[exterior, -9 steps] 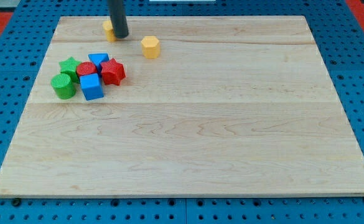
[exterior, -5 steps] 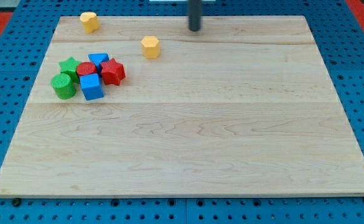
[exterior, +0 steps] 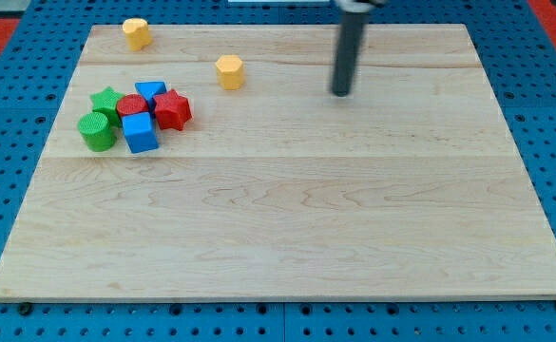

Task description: Push the yellow hexagon to the bottom of the yellow heart

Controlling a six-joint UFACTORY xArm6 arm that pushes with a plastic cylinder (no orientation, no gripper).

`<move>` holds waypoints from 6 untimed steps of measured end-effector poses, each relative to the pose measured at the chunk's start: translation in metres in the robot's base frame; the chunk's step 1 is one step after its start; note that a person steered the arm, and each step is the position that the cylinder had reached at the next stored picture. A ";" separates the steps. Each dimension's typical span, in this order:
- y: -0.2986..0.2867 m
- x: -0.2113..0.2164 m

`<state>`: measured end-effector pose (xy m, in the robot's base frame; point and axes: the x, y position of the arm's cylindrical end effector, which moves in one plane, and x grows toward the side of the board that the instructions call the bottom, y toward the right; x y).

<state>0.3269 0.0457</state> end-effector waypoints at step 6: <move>-0.141 -0.042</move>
<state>0.2846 -0.0954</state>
